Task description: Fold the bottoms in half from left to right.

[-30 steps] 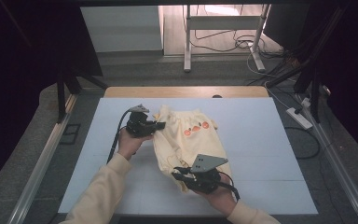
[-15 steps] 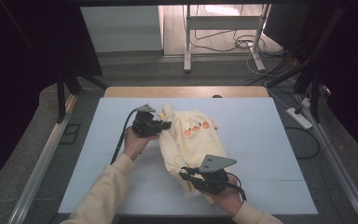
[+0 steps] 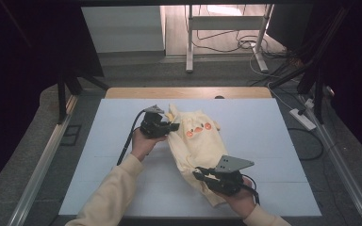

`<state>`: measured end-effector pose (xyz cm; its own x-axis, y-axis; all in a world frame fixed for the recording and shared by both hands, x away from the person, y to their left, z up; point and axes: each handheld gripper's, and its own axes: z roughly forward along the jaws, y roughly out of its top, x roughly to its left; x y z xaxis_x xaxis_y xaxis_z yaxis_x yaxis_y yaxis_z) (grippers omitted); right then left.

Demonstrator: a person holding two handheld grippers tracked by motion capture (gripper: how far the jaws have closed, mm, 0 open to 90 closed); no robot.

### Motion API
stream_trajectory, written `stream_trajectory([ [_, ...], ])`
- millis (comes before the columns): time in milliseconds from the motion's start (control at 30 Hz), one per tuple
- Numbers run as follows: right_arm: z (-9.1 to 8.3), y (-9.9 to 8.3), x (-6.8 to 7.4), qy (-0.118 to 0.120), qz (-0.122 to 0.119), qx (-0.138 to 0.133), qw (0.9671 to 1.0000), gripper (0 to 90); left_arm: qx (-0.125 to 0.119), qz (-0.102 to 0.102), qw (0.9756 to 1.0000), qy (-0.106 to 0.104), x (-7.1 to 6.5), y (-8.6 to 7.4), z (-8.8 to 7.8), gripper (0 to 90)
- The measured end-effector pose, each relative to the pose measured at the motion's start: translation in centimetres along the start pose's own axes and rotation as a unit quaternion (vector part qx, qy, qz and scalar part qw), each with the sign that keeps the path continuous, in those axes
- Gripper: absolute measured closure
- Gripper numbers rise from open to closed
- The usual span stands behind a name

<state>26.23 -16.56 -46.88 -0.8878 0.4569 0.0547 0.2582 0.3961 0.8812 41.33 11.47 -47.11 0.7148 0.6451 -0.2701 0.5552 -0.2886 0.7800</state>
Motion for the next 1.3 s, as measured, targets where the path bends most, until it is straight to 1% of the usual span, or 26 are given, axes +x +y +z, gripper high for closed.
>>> stream_trajectory([
  [133, -0.4, -0.1, -0.1, -0.002, 0.004, -0.002, 1.0, 78.5, -0.001, 0.001, 1.0, -0.002, -0.3, 0.3, 0.2, 81.5],
  [300, -0.7, -0.2, 0.1, -0.002, 0.004, -0.003, 1.0, 78.5, 0.0, 0.003, 1.0, -0.005, -0.5, 0.5, 0.6, 81.5],
  [433, -0.9, -0.4, 0.0, -0.004, 0.007, -0.002, 1.0, 78.7, 0.0, 0.0, 1.0, -0.008, -0.6, 0.6, 0.9, 81.5],
  [667, -1.6, -0.6, -0.4, -0.016, 0.006, -0.003, 0.9999, 78.7, 0.001, 0.002, 1.0, -0.008, -0.9, 1.0, 1.4, 81.5],
  [1067, -2.5, -1.3, -1.2, -0.03, 0.017, 0.005, 0.9994, 79.6, 0.007, 0.007, 0.9999, -0.009, -1.5, 1.7, 2.4, 81.5],
  [1300, -3.1, -1.6, -1.4, -0.038, 0.022, 0.008, 0.999, 79.8, 0.01, 0.011, 0.9998, -0.01, -1.9, 2.0, 2.9, 81.5],
])
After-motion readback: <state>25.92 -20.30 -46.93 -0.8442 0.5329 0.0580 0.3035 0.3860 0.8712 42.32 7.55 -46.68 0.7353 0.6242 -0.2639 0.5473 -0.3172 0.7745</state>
